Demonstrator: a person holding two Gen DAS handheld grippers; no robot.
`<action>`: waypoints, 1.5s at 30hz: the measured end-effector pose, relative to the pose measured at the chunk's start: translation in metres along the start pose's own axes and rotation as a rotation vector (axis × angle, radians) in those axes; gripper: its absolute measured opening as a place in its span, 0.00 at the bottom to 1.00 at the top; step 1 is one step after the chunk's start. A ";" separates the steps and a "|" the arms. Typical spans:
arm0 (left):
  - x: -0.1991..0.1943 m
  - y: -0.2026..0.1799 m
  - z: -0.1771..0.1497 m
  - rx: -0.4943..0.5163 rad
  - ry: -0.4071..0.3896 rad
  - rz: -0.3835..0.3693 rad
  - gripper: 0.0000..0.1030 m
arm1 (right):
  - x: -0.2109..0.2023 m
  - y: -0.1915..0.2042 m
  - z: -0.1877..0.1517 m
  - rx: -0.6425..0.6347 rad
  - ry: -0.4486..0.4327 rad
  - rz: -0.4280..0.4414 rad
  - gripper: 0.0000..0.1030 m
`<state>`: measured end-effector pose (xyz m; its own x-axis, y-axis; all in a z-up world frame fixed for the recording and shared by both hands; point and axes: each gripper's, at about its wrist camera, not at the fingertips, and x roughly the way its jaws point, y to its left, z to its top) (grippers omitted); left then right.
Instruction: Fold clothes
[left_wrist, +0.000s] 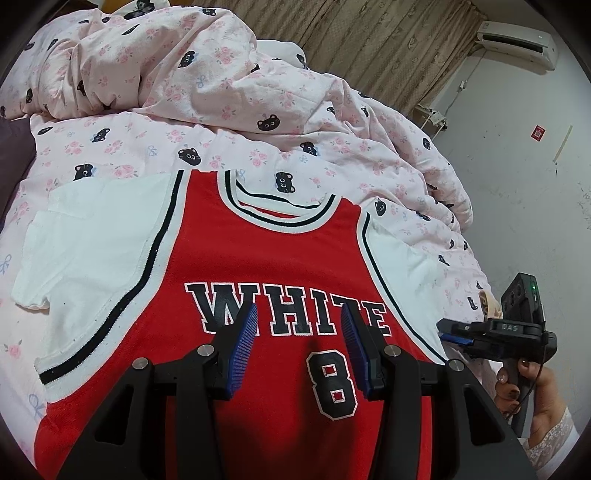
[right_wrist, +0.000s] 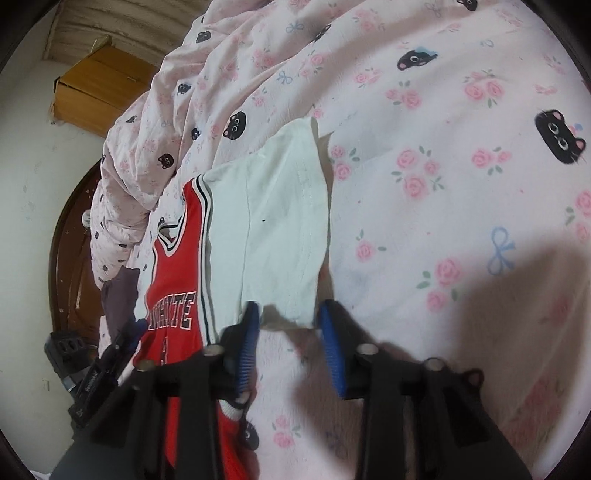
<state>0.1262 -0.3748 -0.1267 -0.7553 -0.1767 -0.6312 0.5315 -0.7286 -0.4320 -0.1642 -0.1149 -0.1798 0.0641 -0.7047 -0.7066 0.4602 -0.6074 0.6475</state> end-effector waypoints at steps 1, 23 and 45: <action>0.000 0.001 0.000 -0.001 -0.001 0.001 0.41 | 0.000 0.000 -0.001 -0.002 -0.002 -0.004 0.18; -0.013 0.027 0.001 -0.028 0.012 0.050 0.41 | -0.025 0.005 -0.013 -0.107 -0.102 -0.258 0.18; -0.091 0.039 -0.063 0.109 0.017 0.151 0.41 | -0.039 0.128 -0.138 -0.613 -0.140 -0.099 0.27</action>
